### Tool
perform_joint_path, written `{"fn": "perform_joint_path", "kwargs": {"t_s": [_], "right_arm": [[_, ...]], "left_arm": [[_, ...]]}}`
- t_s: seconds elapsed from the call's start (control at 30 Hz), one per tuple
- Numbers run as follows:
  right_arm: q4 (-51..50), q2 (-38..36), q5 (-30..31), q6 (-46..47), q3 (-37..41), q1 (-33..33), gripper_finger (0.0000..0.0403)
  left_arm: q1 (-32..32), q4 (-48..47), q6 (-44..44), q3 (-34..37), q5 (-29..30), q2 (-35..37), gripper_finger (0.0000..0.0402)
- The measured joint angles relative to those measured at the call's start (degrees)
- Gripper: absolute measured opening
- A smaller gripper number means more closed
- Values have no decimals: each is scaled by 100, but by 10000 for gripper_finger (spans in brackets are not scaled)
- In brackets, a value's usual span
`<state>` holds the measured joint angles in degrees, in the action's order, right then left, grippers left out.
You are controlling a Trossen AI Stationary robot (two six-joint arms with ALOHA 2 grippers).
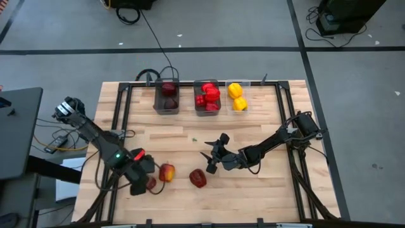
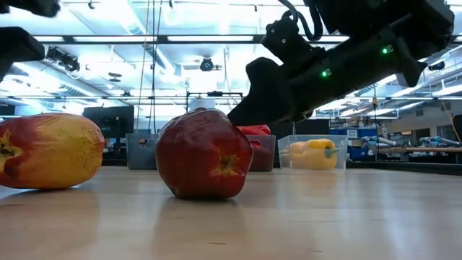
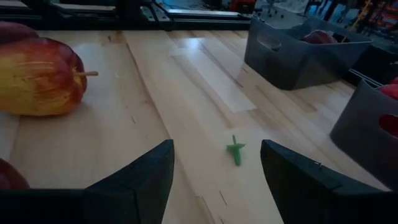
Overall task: Sort produce into baskets
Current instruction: Put the dark red apple into the left black bin
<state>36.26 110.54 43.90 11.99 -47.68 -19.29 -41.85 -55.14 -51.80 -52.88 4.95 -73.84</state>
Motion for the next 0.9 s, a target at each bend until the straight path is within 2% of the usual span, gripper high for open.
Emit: {"fn": "perform_joint_path", "kwargs": {"t_s": [0.2,0.3,0.47,0.57,0.9], "right_arm": [[-8,0,-252,-2,0,4,249],[-8,0,-404,6,0,4,249],[-28,0,-508,42,-1,-6,249],[-42,0,-773,43,-1,-15,249],[-39,0,-918,44,-1,-17,249]], "left_arm": [[-256,25,771,2,289,-12,371],[-365,373,1092,111,296,-66,371],[-531,1072,1128,364,294,-247,371],[-581,1341,1124,450,309,-412,371],[-576,1394,1263,627,270,-960,370]]}}
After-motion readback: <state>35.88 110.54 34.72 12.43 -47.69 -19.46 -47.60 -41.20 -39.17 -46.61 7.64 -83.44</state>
